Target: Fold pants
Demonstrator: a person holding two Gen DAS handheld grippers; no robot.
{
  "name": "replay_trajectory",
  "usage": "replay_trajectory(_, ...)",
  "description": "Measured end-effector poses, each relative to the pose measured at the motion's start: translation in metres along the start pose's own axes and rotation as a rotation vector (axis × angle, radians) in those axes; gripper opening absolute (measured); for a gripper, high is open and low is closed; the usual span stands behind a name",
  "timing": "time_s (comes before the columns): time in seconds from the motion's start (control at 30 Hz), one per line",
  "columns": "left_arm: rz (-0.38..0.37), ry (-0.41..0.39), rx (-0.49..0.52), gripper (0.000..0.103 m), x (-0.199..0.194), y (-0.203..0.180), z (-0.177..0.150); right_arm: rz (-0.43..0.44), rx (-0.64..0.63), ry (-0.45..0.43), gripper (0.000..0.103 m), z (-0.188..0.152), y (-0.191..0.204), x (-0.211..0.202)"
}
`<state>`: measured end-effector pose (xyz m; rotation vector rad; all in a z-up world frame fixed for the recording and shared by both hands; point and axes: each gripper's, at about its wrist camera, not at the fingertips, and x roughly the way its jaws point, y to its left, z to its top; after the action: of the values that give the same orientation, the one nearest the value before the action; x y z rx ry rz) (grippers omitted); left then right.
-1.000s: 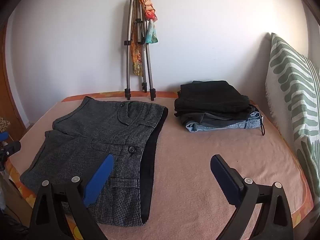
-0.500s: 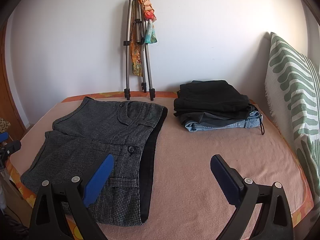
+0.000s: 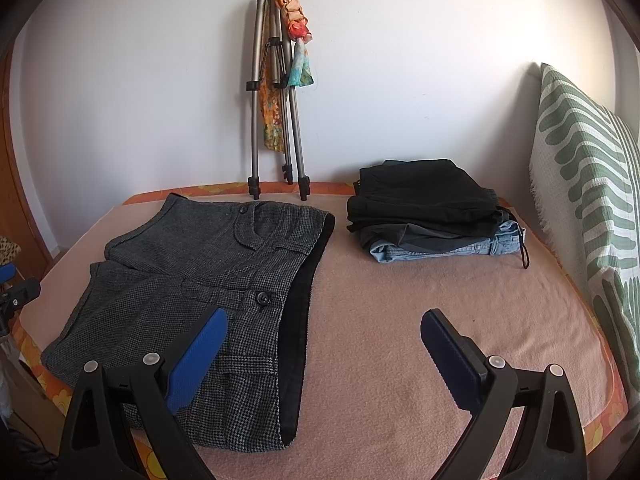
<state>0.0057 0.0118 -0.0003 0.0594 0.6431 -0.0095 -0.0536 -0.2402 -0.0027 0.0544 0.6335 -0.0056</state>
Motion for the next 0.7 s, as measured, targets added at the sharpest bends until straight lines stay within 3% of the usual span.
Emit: replay_trajectory(0.7,0.008,-0.002,0.000,0.103,-0.0009,0.0007,0.0003,0.001,0.003,0.006,0.098,-0.0002,-0.0018,0.0007)
